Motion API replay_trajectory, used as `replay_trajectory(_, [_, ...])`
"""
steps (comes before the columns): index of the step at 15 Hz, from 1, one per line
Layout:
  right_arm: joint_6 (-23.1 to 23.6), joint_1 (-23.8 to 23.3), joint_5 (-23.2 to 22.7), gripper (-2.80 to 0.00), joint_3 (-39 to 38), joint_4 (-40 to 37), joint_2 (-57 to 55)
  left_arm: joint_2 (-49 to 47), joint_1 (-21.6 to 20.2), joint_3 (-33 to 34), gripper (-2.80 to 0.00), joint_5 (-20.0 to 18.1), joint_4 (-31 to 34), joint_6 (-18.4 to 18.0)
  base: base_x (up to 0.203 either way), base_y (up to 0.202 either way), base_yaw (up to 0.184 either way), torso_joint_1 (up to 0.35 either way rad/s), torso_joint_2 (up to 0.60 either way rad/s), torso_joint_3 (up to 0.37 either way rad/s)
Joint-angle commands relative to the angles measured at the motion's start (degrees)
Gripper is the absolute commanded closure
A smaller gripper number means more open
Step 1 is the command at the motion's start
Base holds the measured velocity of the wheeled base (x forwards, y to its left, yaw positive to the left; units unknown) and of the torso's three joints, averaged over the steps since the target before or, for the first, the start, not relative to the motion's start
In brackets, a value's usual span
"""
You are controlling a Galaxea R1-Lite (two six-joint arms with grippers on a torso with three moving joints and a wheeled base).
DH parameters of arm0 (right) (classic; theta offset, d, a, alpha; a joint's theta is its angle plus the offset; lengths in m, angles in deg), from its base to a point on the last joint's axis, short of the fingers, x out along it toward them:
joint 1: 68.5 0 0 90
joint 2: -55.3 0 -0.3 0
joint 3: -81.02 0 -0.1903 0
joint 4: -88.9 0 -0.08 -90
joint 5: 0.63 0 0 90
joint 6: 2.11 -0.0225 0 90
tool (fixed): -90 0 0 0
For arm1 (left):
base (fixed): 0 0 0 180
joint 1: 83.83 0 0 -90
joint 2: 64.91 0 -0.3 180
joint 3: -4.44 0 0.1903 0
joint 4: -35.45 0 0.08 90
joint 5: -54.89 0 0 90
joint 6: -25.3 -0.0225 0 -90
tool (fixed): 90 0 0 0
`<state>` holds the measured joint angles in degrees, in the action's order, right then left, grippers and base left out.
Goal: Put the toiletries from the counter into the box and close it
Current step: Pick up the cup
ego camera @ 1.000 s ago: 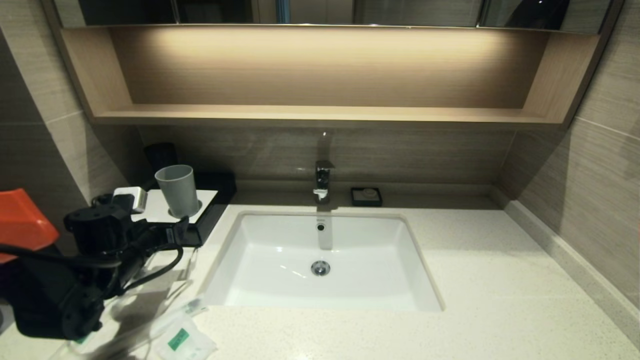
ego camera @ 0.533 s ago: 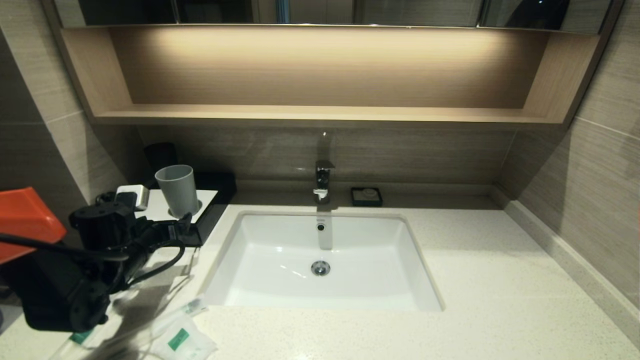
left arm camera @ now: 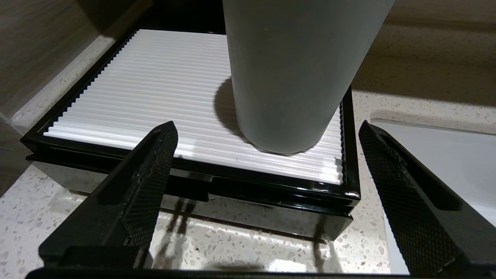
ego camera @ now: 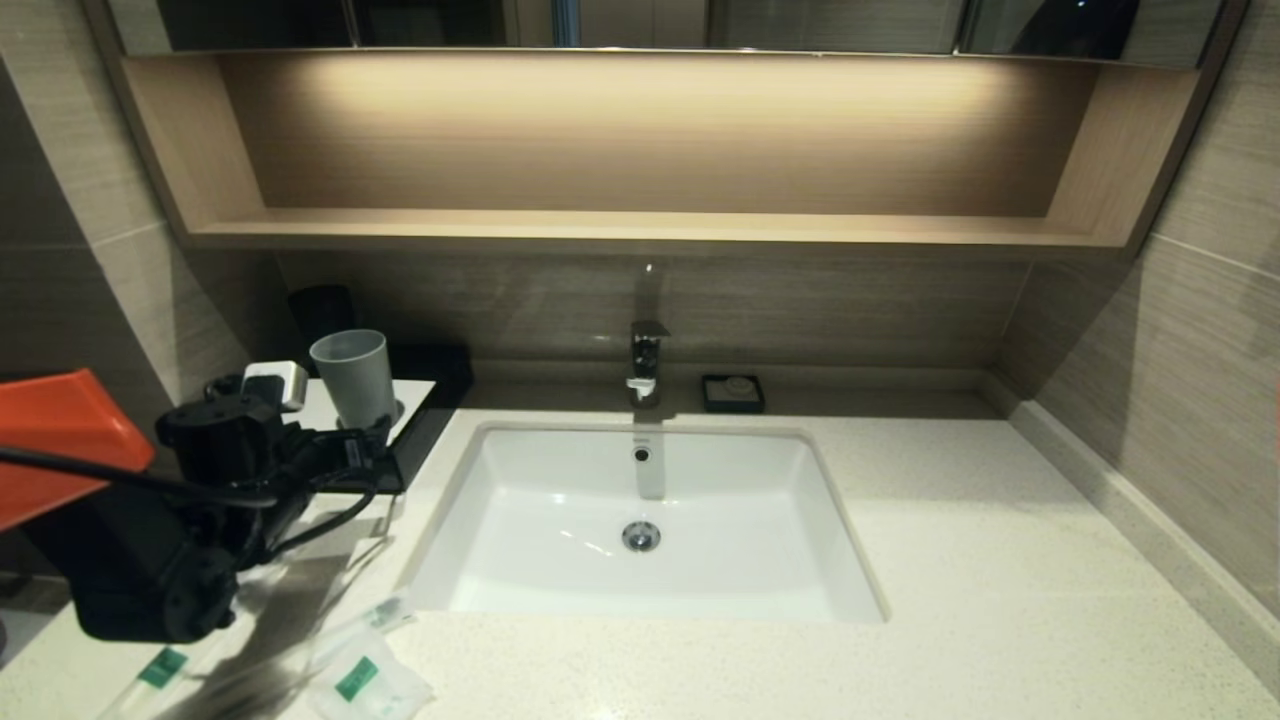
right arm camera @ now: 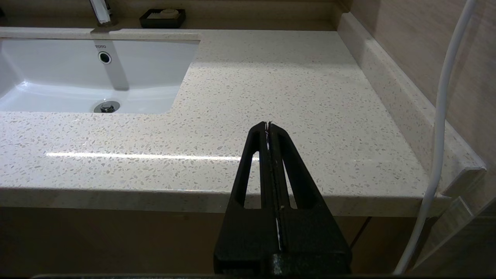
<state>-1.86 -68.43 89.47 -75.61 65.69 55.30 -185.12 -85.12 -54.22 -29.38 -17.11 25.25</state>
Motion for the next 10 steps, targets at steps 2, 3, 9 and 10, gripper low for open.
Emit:
replay_trajectory(2, [0.0,0.0,0.0,0.00,-0.1,0.0,0.1,-1.4,0.2,-1.1,-2.80,0.1,-0.5,0.0,0.000,0.000,0.000,0.000,0.00,0.000])
replay_trajectory(3, [0.1,0.0,0.0,0.00,-0.1,0.0,0.1,-1.7,0.2,-1.7,-2.80,0.1,-0.5,0.0,0.000,0.000,0.000,0.000,0.00,0.000])
replay_trajectory(9, [0.1,0.0,0.0,0.00,-0.1,0.0,0.1,-3.1,0.5,-3.5,-2.80,0.1,-0.5,0.2,0.000,0.000,0.000,0.000,0.00,0.000])
replay_trajectory(10, [0.0,0.0,0.0,0.00,0.0,0.0,0.1,-3.3,0.6,-3.6,-2.80,0.1,-0.6,0.2,0.000,0.000,0.000,0.000,0.00,0.000])
